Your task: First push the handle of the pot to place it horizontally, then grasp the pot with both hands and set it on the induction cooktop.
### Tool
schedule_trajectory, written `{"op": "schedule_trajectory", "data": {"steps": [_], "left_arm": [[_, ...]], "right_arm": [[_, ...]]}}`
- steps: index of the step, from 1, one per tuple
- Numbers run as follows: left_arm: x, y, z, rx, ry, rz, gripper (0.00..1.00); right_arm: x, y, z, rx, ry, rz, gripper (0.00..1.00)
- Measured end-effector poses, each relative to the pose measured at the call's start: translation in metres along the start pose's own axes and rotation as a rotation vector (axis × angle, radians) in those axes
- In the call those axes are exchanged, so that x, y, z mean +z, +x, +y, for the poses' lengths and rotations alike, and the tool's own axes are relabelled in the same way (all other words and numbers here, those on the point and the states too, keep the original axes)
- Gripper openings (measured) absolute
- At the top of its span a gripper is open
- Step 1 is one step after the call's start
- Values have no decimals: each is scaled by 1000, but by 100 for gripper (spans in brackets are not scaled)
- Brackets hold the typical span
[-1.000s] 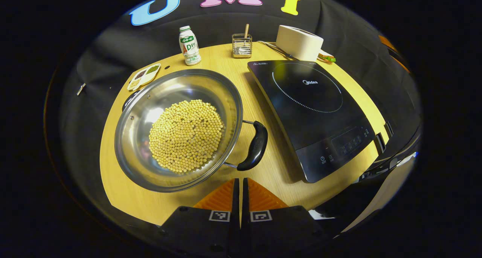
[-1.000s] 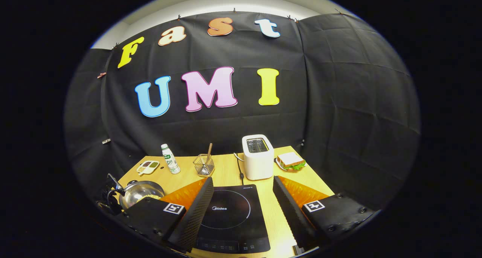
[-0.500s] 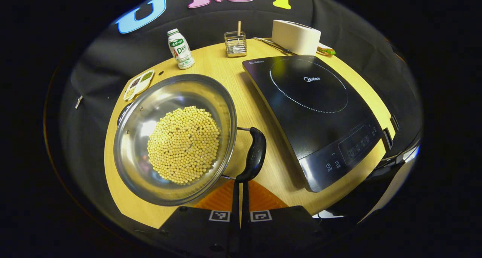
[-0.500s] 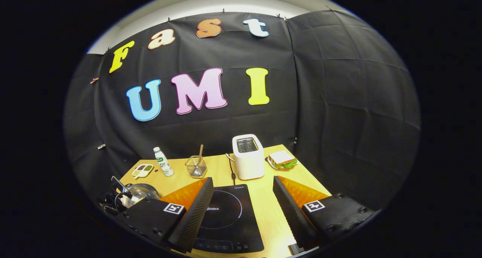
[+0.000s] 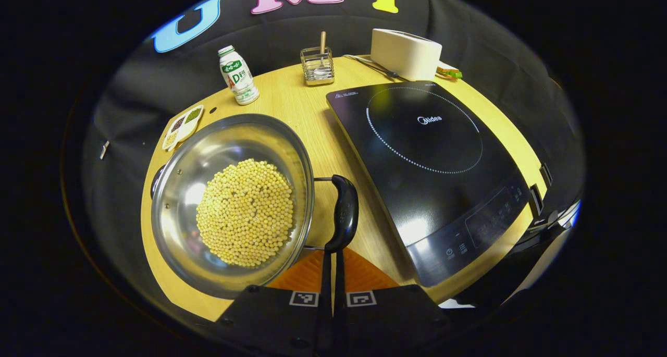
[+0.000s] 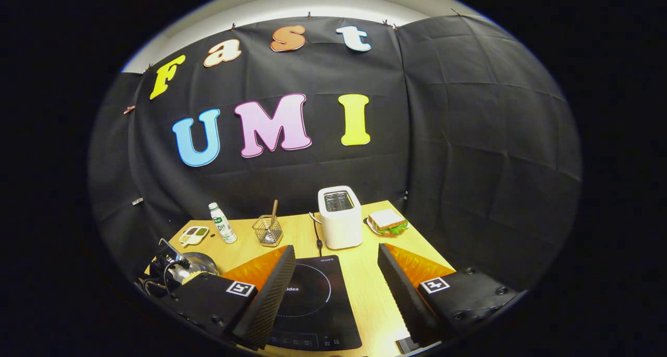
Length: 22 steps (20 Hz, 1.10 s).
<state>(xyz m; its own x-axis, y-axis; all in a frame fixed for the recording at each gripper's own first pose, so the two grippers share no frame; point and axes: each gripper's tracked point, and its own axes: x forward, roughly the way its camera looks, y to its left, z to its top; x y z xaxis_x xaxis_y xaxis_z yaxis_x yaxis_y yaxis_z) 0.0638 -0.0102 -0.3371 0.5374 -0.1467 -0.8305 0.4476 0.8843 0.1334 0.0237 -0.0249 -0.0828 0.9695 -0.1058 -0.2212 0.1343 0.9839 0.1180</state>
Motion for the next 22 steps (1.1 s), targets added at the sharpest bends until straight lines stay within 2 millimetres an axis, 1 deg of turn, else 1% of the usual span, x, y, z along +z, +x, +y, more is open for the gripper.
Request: {"op": "schedule_trajectory", "data": {"steps": [6, 15, 19, 22], "left_arm": [[23, 11, -2, -18, -21, -15, 5], [61, 28, 1, -31, -42, -43, 5], [73, 36, 6, -31, -45, -52, 5], [79, 39, 7, -36, -41, -59, 5]], "right_arm": [[0, 1, -6, -14, -6, 1, 99], [-3, -1, -17, -37, -11, 10, 99], [-4, 0, -21, -49, -15, 17, 99], [-6, -1, -20, -51, -20, 20, 99]]}}
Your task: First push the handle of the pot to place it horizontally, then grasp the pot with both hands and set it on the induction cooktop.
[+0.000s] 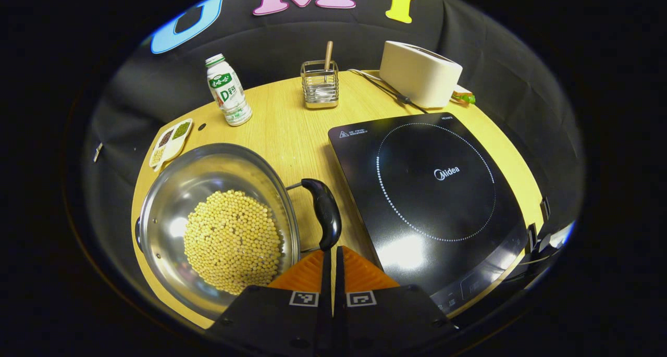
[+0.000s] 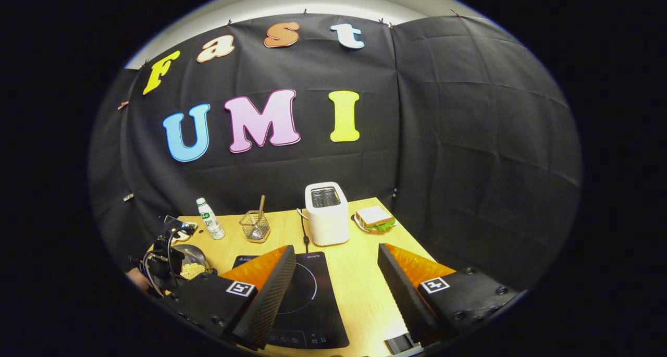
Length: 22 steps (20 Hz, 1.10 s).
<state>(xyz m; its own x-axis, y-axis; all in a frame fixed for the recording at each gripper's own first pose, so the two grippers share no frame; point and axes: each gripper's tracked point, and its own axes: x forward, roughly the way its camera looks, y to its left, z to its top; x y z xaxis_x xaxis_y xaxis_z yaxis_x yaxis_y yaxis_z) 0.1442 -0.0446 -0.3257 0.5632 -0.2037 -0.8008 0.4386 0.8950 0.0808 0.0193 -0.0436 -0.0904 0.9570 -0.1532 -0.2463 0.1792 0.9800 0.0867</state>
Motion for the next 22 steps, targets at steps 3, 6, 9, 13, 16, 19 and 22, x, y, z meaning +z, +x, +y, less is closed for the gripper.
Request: {"op": "schedule_trajectory", "data": {"steps": [3, 6, 9, 13, 16, 19, 22], "left_arm": [[4, 1, 1, 4, 10, -8, 5], [3, -4, 0, 4, 14, -20, 5], [7, -19, -7, -25, -8, -70, 5], [17, -54, -14, -71, -96, -204, 5], [25, -87, -5, -83, -150, -335, 8], [20, -119, 24, -53, -207, -431, 20], [5, -143, 58, -26, -288, -495, 46]], "right_arm": [[0, -1, 1, 1, -6, 3, 99], [-1, -2, 3, 0, -7, 5, 99], [-3, -3, 9, 6, -14, 11, 99], [-6, -6, 26, 31, -33, 19, 99], [-9, -9, 41, 57, -41, 25, 99], [-12, -13, 61, 91, -70, 34, 99], [-21, -14, 87, 134, -103, 58, 99]]}}
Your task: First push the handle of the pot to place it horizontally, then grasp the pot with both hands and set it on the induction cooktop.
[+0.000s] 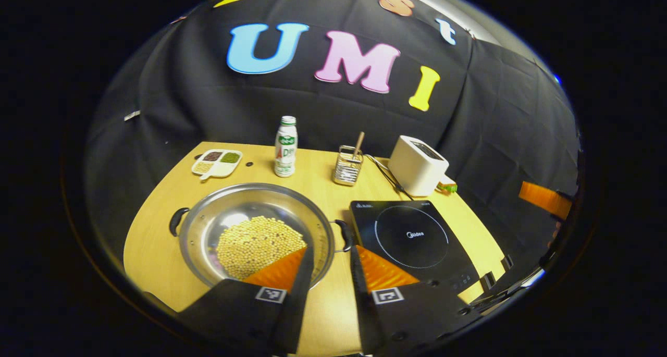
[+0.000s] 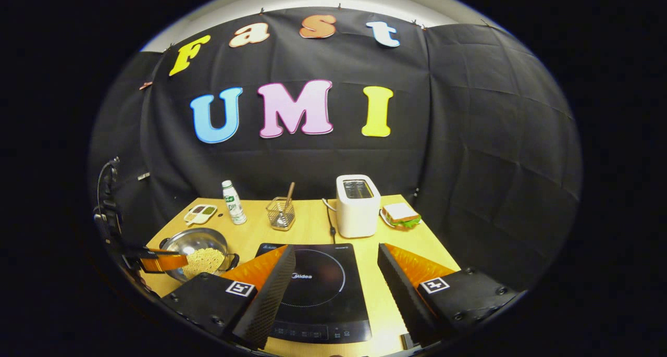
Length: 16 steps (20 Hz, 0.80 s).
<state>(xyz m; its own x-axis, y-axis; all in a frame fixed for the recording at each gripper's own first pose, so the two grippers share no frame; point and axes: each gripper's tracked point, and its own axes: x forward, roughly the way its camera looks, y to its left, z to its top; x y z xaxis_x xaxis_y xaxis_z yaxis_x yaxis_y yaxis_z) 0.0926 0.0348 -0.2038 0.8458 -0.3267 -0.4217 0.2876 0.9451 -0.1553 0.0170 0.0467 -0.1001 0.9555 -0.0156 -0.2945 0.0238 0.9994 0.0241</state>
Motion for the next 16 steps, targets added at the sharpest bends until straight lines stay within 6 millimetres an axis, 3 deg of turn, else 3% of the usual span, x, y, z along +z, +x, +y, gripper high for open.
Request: {"op": "schedule_trajectory", "data": {"steps": [4, 8, 11, 16], "left_arm": [[-7, -32, 65, 93, -39, -37, 98], [-7, -55, 121, 165, -51, -49, 93], [2, -64, 156, 193, -62, -64, 96], [12, -60, 202, 229, -47, -64, 95]], "right_arm": [[-6, 9, 51, 88, 14, 33, 99], [-11, 26, 101, 141, 15, 62, 99], [-19, 39, 137, 187, 9, 94, 99], [-45, 68, 183, 237, 27, 173, 99]]}}
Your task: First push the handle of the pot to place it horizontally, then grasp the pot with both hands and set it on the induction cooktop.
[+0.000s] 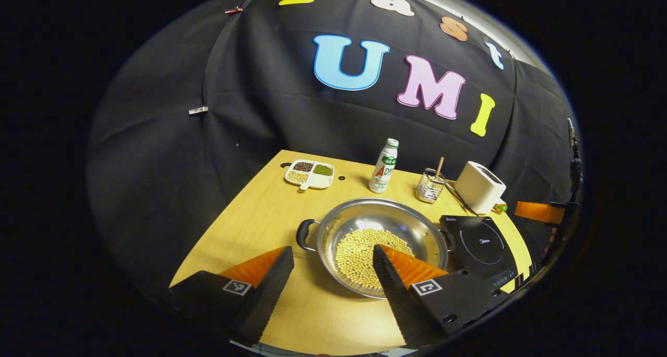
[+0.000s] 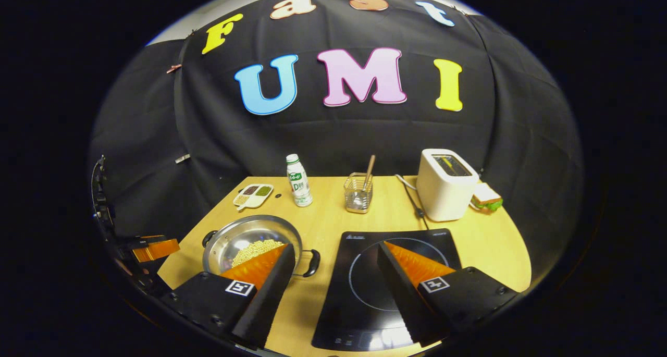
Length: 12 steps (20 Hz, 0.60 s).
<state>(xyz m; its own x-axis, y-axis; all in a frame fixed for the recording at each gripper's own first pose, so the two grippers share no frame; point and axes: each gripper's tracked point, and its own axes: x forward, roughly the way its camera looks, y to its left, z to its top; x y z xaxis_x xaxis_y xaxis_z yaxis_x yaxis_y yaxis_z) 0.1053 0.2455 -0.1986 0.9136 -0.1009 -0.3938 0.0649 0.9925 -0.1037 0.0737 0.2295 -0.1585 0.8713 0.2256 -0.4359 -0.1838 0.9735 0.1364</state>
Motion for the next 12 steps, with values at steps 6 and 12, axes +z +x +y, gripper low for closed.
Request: {"op": "schedule_trajectory", "data": {"steps": [6, 12], "left_arm": [[1, 39, 30, 9, 10, 17, 95], [-1, 80, 38, -21, 19, 29, 95]], "right_arm": [[-33, 55, 35, 38, -7, 98, 99], [-76, 101, 44, 55, 8, 199, 100]]}}
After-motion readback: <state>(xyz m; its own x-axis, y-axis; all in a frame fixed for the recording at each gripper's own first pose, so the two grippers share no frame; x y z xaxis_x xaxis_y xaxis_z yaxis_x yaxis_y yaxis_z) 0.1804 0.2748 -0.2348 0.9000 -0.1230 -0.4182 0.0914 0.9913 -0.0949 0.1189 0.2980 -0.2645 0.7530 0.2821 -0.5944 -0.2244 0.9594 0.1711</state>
